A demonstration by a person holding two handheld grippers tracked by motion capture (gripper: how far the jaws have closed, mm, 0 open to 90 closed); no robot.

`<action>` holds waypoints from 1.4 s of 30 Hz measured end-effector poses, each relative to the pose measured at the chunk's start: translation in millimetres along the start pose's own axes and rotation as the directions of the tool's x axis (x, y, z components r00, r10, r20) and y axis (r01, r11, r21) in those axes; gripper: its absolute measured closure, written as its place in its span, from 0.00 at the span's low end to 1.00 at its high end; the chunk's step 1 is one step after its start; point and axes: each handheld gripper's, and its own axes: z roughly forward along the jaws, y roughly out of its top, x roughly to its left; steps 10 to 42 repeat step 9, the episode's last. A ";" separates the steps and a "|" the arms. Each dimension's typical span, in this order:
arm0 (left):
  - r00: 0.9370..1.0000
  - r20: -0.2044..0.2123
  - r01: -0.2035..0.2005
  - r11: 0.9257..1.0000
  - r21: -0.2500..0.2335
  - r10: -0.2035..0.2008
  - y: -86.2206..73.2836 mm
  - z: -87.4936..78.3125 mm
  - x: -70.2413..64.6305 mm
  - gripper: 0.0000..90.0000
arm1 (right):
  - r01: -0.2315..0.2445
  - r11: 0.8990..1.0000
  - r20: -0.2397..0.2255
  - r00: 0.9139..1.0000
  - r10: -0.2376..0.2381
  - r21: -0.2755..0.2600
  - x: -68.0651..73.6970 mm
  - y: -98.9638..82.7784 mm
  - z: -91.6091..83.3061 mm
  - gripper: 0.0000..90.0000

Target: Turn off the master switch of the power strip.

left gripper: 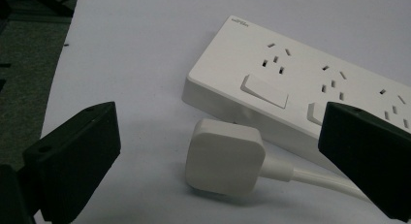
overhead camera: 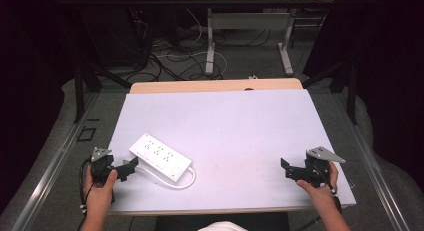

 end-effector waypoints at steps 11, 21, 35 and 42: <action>1.000 0.002 0.002 1.000 0.002 -0.002 -0.3 0.6 0.0 0.02 | 0.001 1.000 -0.001 1.000 -0.001 -0.008 -0.7 -0.3 1.1 0.00; 1.000 0.002 0.002 1.000 0.002 -0.002 -0.3 0.6 0.0 0.02 | 0.001 1.000 -0.001 1.000 -0.001 -0.008 -0.7 -0.3 1.1 0.00; 1.000 0.002 0.002 1.000 0.002 -0.002 -0.3 0.6 0.0 0.02 | 0.001 1.000 -0.001 1.000 -0.001 -0.008 -0.7 -0.3 1.1 0.00; 1.000 0.002 0.002 1.000 0.002 -0.002 -0.3 0.6 0.0 0.02 | 0.001 1.000 -0.001 1.000 -0.001 -0.008 -0.7 -0.3 1.1 0.00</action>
